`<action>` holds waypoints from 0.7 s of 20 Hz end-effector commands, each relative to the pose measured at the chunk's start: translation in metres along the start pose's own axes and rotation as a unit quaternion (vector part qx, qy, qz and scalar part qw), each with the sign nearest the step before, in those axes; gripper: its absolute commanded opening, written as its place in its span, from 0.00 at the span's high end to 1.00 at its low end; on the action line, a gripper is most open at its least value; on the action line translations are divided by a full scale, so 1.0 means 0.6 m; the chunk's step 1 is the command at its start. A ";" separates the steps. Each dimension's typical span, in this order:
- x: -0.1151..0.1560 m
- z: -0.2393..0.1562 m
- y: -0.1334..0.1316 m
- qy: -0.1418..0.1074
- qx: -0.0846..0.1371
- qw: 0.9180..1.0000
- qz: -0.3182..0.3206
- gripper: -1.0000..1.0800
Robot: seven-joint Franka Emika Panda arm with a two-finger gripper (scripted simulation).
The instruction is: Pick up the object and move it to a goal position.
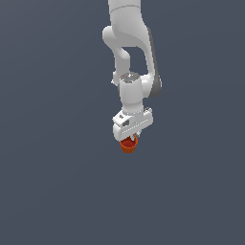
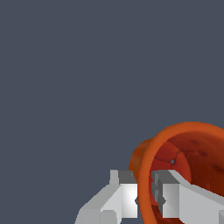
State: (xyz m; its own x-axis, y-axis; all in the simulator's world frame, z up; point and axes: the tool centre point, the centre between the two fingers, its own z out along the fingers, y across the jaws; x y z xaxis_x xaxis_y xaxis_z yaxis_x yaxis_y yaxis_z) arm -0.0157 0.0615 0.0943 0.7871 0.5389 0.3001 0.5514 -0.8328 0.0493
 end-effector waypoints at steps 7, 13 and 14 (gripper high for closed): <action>0.057 -0.037 -0.130 0.002 0.000 1.000 0.000 1.00; 0.090 -0.057 -0.203 0.002 0.000 1.000 0.000 1.00; 0.094 -0.060 -0.212 0.002 0.000 1.000 0.000 1.00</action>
State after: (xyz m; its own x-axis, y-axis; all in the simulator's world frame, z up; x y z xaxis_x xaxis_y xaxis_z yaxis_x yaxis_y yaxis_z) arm -0.0492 0.1839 0.1348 0.7852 0.5406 0.3019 0.5535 -0.8314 0.0489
